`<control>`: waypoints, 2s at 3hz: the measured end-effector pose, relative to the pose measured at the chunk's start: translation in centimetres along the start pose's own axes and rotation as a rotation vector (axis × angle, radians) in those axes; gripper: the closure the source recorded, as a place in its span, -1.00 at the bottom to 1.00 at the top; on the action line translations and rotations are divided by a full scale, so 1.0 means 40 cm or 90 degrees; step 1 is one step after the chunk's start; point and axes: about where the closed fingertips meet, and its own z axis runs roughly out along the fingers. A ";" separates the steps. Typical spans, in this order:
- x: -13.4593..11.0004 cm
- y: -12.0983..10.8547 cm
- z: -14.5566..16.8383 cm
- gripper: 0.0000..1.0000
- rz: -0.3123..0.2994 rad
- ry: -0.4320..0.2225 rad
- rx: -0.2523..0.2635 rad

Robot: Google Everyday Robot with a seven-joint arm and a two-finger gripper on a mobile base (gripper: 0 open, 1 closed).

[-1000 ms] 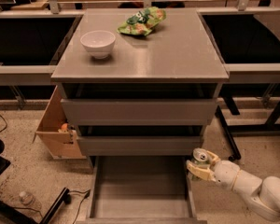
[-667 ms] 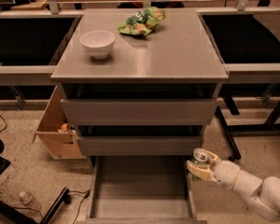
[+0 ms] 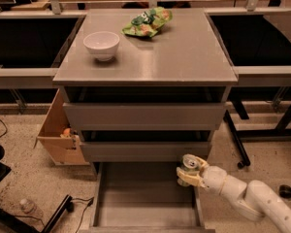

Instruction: Place green can into bottom drawer

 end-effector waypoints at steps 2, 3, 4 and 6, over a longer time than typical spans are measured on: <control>0.238 -0.016 0.244 1.00 -0.112 -0.003 -0.066; 0.340 -0.028 0.333 1.00 -0.130 0.020 -0.082; 0.340 -0.028 0.333 1.00 -0.130 0.020 -0.082; 0.453 0.034 0.479 1.00 -0.096 0.012 -0.151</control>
Offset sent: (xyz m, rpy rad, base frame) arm 0.0792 0.1138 -0.1614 -0.1451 -0.2180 0.1645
